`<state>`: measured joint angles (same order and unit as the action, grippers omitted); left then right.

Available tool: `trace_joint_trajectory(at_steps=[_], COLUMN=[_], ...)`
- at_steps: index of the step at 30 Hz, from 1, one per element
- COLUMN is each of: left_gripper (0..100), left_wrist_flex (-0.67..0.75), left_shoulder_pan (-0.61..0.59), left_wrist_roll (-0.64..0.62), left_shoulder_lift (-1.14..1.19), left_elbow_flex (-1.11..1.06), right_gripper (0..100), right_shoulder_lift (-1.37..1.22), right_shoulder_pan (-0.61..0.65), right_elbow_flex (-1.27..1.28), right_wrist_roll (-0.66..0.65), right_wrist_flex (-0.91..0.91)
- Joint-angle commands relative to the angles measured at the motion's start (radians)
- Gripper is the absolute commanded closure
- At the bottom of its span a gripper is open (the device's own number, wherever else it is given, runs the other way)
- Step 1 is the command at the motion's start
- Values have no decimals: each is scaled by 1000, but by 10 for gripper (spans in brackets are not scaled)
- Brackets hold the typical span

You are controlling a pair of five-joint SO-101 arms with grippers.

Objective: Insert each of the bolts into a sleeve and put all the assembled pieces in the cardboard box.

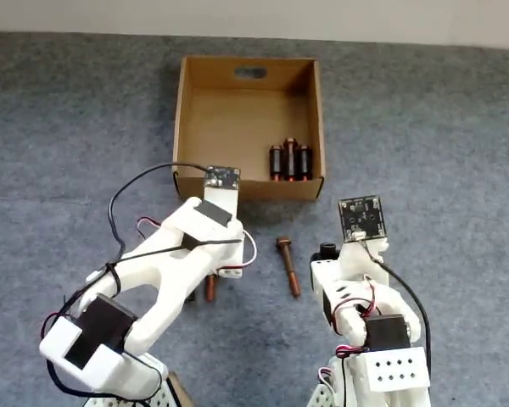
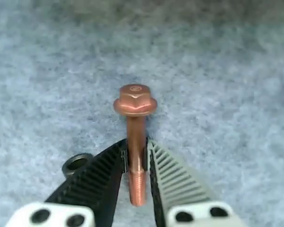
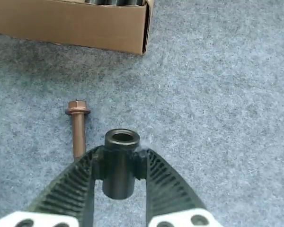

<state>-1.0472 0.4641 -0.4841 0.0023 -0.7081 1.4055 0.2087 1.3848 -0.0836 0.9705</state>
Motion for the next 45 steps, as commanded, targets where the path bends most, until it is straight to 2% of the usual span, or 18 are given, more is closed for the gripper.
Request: trace_joint_trajectory(at_steps=[1,4,11,18,25,30,33,37,39,41,45], left_gripper=[989,969,822,819,819,819,839,1000,971,997,992], left_wrist_flex=[-23,-21,-15,-11,117,161,163,158,157,149,44], left_shoulder_pan=[47,39,38,7,-117,-122,-122,-122,-122,-124,-124], left_wrist_roll=[21,21,21,21,21,21,21,21,21,21,23], left_shoulder_lift=[-8,-8,-5,4,4,4,4,4,2,-5,-19], left_elbow_flex=[-12,-12,22,84,50,13,13,13,12,12,44], right_gripper=[993,993,993,993,993,993,993,993,993,993,993], right_shoulder_lift=[12,12,12,12,12,12,12,12,12,12,12], right_shoulder_pan=[2,2,2,2,2,2,2,2,2,2,2], right_elbow_flex=[-8,-8,-8,-8,-8,-8,-8,-8,-8,-8,-8], right_wrist_roll=[0,0,0,0,0,0,0,0,0,0,0], right_wrist_flex=[2,2,2,4,4,4,4,4,4,4,4])
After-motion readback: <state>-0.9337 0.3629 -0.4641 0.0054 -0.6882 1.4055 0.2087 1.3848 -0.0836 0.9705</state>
